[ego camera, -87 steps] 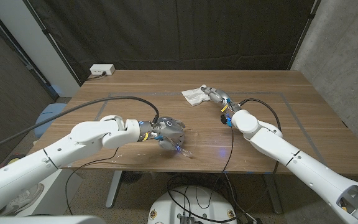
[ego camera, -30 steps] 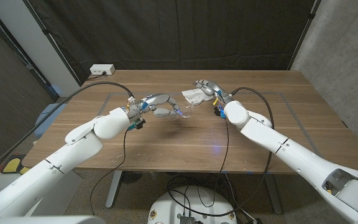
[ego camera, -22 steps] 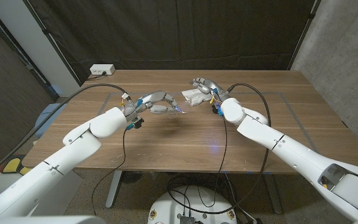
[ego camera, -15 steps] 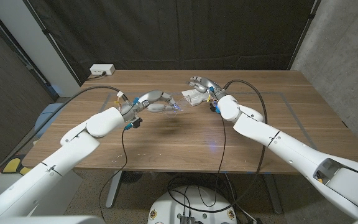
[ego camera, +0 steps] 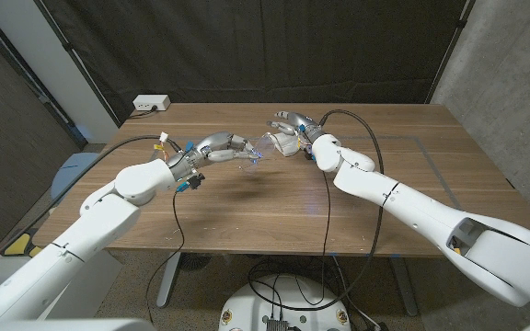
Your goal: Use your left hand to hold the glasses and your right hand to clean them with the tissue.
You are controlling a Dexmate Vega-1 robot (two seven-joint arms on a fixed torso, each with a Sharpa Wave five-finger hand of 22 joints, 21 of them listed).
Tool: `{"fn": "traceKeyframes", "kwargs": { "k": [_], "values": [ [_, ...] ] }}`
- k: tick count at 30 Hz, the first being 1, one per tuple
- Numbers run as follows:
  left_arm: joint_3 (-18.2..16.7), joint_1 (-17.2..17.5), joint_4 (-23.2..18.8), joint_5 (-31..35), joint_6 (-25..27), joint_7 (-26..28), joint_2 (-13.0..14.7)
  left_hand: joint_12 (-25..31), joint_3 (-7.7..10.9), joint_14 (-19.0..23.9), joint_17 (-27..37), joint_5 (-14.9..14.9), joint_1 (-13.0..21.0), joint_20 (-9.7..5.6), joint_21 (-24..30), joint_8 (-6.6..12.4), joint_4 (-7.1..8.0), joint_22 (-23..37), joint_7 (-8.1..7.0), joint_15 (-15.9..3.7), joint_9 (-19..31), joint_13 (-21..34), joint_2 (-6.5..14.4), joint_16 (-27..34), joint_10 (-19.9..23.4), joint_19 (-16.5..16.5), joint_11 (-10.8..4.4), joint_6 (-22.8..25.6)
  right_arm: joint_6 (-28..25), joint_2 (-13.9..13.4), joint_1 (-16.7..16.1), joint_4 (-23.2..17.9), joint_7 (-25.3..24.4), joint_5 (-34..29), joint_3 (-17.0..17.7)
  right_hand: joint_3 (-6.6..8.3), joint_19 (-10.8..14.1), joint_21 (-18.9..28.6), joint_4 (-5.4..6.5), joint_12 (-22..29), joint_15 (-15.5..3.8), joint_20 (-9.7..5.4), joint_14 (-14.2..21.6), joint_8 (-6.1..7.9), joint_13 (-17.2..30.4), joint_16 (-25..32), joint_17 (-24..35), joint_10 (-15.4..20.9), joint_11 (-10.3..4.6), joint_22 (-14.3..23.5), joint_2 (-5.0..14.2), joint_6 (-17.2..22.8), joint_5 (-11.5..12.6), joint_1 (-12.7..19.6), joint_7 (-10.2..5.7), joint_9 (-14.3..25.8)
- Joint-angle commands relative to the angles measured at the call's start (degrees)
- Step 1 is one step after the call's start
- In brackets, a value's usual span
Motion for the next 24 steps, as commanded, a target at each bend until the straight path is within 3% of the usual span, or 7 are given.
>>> {"fn": "traceKeyframes", "kwargs": {
  "k": [1,11,17,24],
  "values": [
    [-3.4,1.3,1.1,-13.3,3.2,-6.0,-0.5,0.5,0.14,0.8,0.4,0.4,0.2,0.14,0.6,4.56,-0.3,0.3,5.61,-5.94,3.1,0.4,0.1,0.5,0.5,0.7,0.7,5.9,-4.9,3.3,4.0,4.3,1.0,-7.8,-4.5,-0.53,0.1,-0.3,-0.17,-0.1,0.26,0.06,0.0,-0.33,0.2,0.2,0.1,-0.4,0.4,0.2,-1.14,-0.5,0.2,-0.2,0.3,0.1],
    [-4.4,1.3,2.7,-19.2,3.1,-11.6,-0.6,0.9,0.34,0.8,0.6,0.7,0.0,0.16,1.1,4.83,-0.27,0.5,5.78,-5.86,3.8,1.0,-0.1,0.6,0.2,0.6,0.5,6.1,-11.4,6.6,7.1,9.9,3.1,-12.4,-7.9,-1.63,-0.1,-0.4,-0.28,-0.6,0.1,-0.86,-1.2,-0.62,0.3,0.1,0.1,-2.9,0.57,0.2,-2.46,-2.4,0.5,-0.6,0.11,0.2],
    [-4.7,1.4,2.8,-19.8,3.2,-12.2,-0.4,1.1,0.43,0.5,0.8,0.8,-0.1,0.23,1.4,4.89,-0.24,0.6,5.72,-5.87,4.1,1.2,-0.1,0.7,0.1,0.5,0.31,5.9,-14.9,8.0,8.4,12.8,4.7,-13.2,-9.3,-2.48,0.9,0.0,0.03,-0.5,0.21,-1.94,-1.0,-0.64,0.3,0.4,0.2,-3.7,1.32,0.2,-3.12,-3.4,0.6,-1.4,0.21,0.2],
    [-4.7,1.1,3.4,-20.8,3.9,-13.0,-0.5,1.1,0.56,0.4,1.1,0.9,-0.3,0.34,1.7,4.97,-0.19,0.8,5.75,-5.87,4.6,1.3,-0.2,0.8,0.0,0.4,0.28,5.7,-17.8,9.0,9.9,15.8,6.5,-13.4,-11.2,-2.84,1.7,0.4,-0.03,-0.4,-0.05,-2.07,-0.4,-0.61,0.3,0.6,0.2,-3.9,1.79,0.2,-3.47,-4.0,0.8,-1.4,-0.05,0.2]
  ]
}}
